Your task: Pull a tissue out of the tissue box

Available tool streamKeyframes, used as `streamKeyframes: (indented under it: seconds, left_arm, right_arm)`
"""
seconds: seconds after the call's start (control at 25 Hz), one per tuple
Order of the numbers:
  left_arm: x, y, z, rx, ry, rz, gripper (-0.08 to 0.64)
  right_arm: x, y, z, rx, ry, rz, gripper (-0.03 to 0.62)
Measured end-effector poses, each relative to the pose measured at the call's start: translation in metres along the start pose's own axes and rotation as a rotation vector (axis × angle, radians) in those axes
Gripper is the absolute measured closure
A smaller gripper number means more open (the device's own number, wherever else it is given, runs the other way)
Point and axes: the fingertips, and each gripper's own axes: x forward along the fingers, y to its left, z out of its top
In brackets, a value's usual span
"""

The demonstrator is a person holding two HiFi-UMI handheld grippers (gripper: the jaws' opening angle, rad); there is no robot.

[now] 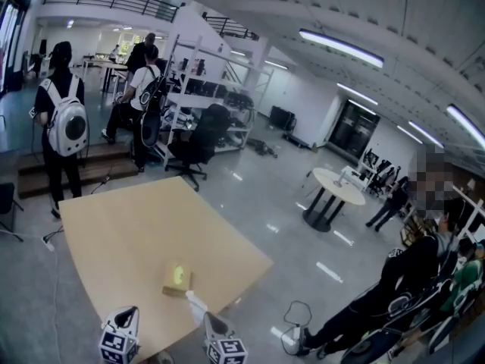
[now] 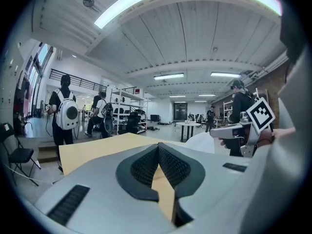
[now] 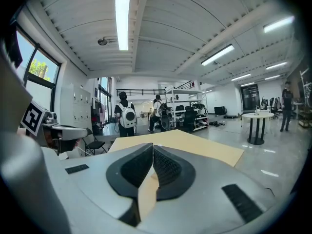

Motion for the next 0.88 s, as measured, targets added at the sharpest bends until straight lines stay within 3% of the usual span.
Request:
streamKeyframes:
  seconds: [0.32,0.88]
  left_arm:
    - [-0.033,-0.004,0.003,-0.044,-0.025,0.014,0.552]
    - [-0.044,-0.011,0.012,-0.029,-0.038,0.007,0.552]
  right_arm:
    - [-0.023,0.029,-0.004,-0.004,-0.010,0.006,0.589]
    - [-0.039,0.032,0.000,-0.028,-0.045,-0.002,0.589]
